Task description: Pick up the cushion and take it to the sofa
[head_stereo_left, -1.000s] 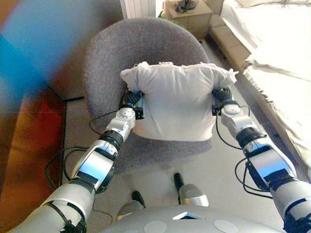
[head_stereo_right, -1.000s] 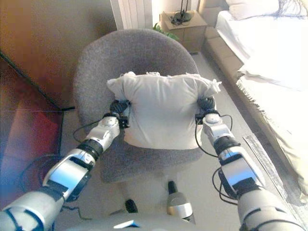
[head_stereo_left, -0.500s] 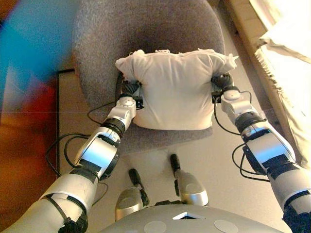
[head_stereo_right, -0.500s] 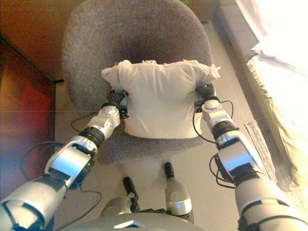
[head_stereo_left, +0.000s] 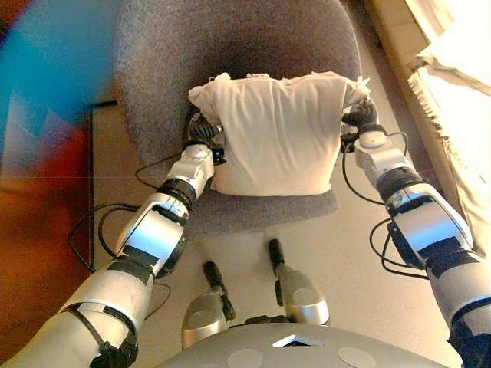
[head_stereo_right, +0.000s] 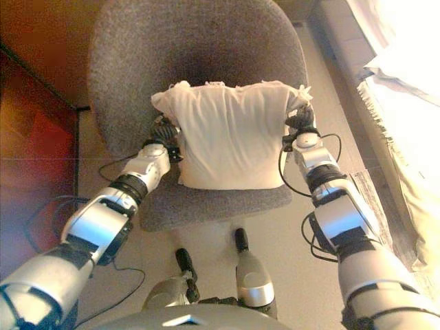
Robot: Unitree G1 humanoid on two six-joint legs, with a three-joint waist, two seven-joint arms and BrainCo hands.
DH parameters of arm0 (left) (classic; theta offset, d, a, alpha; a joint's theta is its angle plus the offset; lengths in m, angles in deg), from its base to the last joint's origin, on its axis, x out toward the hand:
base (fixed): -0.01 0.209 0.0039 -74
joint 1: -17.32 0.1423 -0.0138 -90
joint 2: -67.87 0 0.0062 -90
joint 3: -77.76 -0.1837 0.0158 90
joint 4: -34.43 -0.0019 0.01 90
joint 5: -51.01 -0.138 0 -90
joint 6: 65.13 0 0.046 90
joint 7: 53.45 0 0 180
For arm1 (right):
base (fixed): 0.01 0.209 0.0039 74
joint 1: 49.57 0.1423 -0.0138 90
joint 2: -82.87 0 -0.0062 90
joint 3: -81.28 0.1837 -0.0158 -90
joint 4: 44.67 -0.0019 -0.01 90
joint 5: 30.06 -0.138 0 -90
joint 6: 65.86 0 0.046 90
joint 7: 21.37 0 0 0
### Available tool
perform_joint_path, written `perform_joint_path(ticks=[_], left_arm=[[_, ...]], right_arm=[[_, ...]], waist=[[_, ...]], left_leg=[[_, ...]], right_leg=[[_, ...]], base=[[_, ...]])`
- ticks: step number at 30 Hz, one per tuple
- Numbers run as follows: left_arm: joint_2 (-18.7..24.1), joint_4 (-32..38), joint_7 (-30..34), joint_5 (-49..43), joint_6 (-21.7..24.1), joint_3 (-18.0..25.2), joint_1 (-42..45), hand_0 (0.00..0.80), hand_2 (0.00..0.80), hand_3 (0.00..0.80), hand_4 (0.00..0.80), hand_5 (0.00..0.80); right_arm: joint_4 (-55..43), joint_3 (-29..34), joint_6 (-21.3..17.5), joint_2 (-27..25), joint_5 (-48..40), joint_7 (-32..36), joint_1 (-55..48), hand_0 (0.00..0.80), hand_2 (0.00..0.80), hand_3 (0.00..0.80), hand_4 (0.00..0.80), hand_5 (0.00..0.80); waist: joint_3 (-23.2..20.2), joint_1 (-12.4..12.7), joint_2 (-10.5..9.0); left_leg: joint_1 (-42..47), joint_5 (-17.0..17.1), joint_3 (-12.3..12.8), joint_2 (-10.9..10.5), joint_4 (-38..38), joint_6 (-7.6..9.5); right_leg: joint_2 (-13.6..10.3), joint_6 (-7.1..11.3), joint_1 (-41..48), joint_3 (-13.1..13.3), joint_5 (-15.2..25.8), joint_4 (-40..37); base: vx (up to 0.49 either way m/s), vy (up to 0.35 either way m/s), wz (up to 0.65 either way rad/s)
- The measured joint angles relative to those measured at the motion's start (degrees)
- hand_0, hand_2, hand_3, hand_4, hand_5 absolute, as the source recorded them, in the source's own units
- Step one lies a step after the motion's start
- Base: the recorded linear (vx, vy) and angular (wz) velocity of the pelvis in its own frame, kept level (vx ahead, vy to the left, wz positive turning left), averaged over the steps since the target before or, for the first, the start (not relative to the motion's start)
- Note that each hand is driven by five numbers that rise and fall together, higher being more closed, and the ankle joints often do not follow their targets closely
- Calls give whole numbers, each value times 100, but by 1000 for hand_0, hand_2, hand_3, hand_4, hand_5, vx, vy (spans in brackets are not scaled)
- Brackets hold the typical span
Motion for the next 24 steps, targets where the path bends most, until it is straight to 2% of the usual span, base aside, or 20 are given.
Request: perform_joint_path(ticks=[9, 18, 20, 24], left_arm=[[22, 384, -77, 194, 51, 0, 145, 0, 0, 0, 0, 0], [51, 626, -89, 197, 72, 2, 153, 0, 0, 0, 0, 0], [151, 872, -92, 198, 105, -4, 202, 0, 0, 0, 0, 0], [385, 1794, -122, 183, 272, 6, 428, 0, 0, 0, 0, 0]], right_arm=[[-516, 22, -255, -131, 6, -570, -96, 0, 0, 0, 0, 0], [-986, 49, -420, -324, 53, -911, -140, 0, 0, 0, 0, 0], [-1229, 71, -465, -348, 53, -1023, -146, 0, 0, 0, 0, 0], [-1920, 322, -586, -576, 57, -1249, -396, 0, 0, 0, 0, 0]], waist=[[96, 23, 112], [142, 123, 100], [166, 116, 92], [172, 130, 93]], left_leg=[[-20, 9, -30, -19, -2, 12], [-39, 11, -66, -24, -3, 15], [-39, 13, -73, -31, -3, 18], [-27, 13, -163, -34, -2, 20]], right_leg=[[-23, 1, -3, -36, -1, -1], [-33, 2, -1, -97, -2, -2], [-44, 2, 2, -155, -1, -2], [-52, 4, 64, -251, -4, -6]], base=[[-28, 0, 1], [10, 2, 1], [52, 25, 3], [95, 24, 11]])
